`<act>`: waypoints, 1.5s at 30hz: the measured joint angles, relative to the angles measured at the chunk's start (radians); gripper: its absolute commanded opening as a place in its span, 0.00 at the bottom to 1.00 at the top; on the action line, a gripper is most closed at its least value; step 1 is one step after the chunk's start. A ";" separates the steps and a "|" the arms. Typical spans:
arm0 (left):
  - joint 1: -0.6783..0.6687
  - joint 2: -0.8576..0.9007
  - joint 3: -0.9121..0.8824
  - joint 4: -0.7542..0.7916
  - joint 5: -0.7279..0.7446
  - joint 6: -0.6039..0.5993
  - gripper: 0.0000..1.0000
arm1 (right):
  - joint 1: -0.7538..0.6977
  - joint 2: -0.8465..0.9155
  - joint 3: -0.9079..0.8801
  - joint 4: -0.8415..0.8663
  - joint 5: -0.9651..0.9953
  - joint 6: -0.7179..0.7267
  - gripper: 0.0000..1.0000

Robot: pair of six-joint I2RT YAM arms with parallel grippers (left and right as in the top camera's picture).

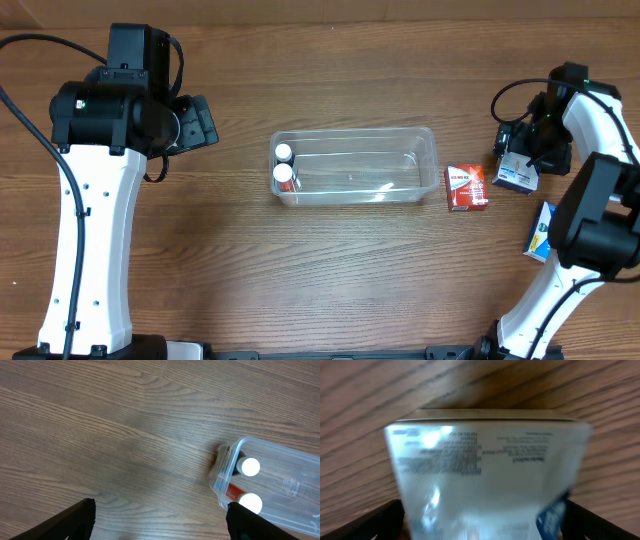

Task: Pack container
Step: 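Grasp the white box with the right gripper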

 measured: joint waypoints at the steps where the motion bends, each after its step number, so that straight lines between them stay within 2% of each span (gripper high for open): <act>1: 0.000 0.000 0.000 0.000 0.000 0.000 0.86 | 0.000 0.017 0.000 0.001 0.000 0.001 1.00; 8: 0.000 0.000 0.000 0.000 0.000 0.000 0.86 | 0.000 0.038 0.000 0.009 0.000 0.001 0.99; 13: 0.000 0.000 0.000 0.000 0.000 0.000 0.85 | 0.000 0.039 0.000 0.008 0.000 -0.001 0.89; 15: 0.000 0.000 0.000 0.000 0.000 0.000 0.85 | 0.000 0.039 0.000 0.008 0.000 0.000 0.87; 24: 0.000 0.000 0.000 0.000 0.000 0.000 0.85 | 0.000 0.039 0.000 0.006 0.000 0.001 0.86; 27: 0.000 0.000 0.000 0.000 0.000 0.000 0.86 | 0.000 0.039 0.000 0.006 0.000 0.002 0.81; 41: 0.000 0.000 0.000 0.000 0.000 0.000 0.85 | 0.000 0.039 0.000 0.003 0.002 0.000 0.77; 45: 0.000 0.000 0.000 0.000 0.000 0.000 0.85 | 0.000 0.039 0.002 0.000 0.002 0.002 0.72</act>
